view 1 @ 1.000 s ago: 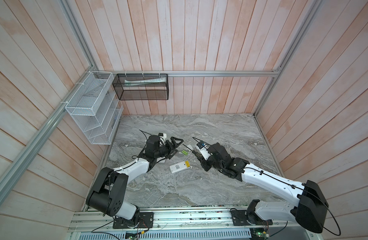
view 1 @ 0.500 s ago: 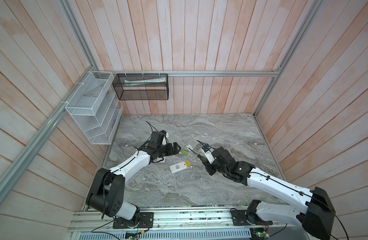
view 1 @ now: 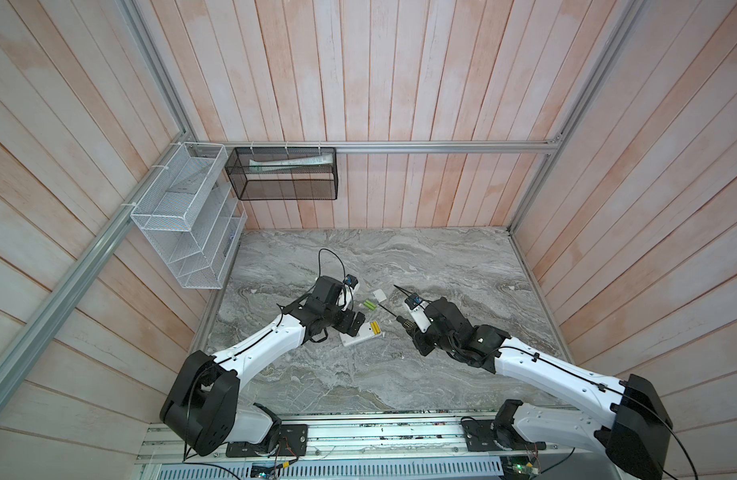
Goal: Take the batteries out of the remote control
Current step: 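Grasp the remote's far end with the left gripper while the right brings the screwdriver over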
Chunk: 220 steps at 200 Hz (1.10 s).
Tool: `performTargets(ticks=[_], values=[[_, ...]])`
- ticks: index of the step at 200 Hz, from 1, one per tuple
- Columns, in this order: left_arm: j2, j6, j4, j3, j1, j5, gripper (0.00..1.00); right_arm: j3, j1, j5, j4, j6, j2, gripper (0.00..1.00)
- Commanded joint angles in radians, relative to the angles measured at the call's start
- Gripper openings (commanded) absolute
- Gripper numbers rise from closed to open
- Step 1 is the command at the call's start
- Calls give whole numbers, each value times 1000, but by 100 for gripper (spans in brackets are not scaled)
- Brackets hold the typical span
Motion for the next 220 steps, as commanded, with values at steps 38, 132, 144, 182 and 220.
performTargets(ticks=[38,132,144,182,220], values=[[68,252,-12,-52,-73,-41,99,-25,2,-20,-4,27,-27,0],[195,334,-5,-48,-74,-49,94,-42,2,-56,28,41,-13,0],[207,336,-6,-45,-70,-46,92,-46,3,-55,28,43,-11,0],[237,345,-7,-47,-66,-35,86,-54,3,-36,26,52,7,0],[259,357,-10,-46,-65,-41,80,-63,17,-37,43,50,13,0]])
